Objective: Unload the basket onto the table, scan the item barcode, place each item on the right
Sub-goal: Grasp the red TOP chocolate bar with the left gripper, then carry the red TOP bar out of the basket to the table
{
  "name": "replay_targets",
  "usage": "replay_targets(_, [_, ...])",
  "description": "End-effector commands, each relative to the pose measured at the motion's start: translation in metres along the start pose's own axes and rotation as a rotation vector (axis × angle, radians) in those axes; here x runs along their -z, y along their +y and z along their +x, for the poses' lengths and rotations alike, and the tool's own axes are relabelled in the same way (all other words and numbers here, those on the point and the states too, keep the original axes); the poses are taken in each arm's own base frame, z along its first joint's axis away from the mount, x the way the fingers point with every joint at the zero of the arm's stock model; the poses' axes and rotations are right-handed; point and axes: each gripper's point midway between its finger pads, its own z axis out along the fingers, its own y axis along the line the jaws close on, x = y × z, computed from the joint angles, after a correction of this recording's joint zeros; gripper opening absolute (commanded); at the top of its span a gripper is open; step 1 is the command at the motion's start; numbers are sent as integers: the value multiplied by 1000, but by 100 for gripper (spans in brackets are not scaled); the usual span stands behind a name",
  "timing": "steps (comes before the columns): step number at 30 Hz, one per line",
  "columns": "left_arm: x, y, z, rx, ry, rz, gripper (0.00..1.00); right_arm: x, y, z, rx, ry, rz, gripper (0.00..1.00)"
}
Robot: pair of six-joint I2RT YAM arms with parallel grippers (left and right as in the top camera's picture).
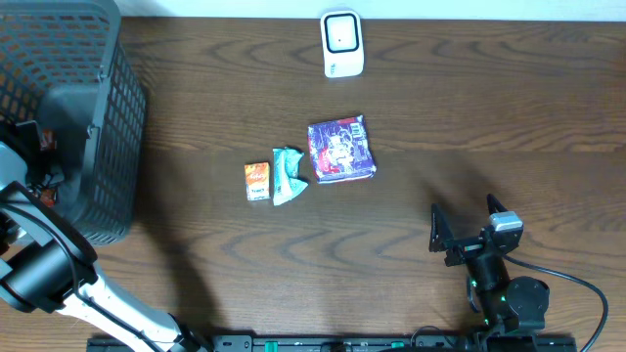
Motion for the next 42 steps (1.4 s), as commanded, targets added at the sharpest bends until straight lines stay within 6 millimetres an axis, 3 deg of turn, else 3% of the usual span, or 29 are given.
replay_targets(1, [-23,-12,29,56,104,50,7,0,-1,1,13,-1,5,99])
replay_targets(4, [-12,-12,22,146,77,47,7,0,-1,1,13,-1,5,99])
replay_targets(7, [14,-25,-3,200,-26,134,7,0,-1,1,13,-1,5,99])
replay_targets(11, [76,-43,-56,315,-265,312,7,0,-1,1,13,-1,5,99])
replay_targets(12, [106,-46,-75,361,-357,371,7,0,-1,1,13,-1,5,99])
replay_targets(15, [161,-46,-99,439,-498,443,7,0,-1,1,13,-1,5,99])
replay_targets(23, [279,-37,-112,438,-767,434,7,0,-1,1,13,-1,5,99])
replay_targets(28, [338,-42,-112,591,-866,543,7,0,-1,1,13,-1,5,99])
replay_targets(30, [366,-61,-115,564,-909,638,7,0,-1,1,13,-1,5,99])
replay_targets(35, [425,-131,-118,356,-997,838,7,0,-1,1,13,-1,5,99])
replay_targets(38, [443,-177,-111,268,-981,927,7,0,-1,1,13,-1,5,99])
replay_targets(42, [452,-238,-96,172,-902,1034,7,0,-1,1,13,-1,5,99])
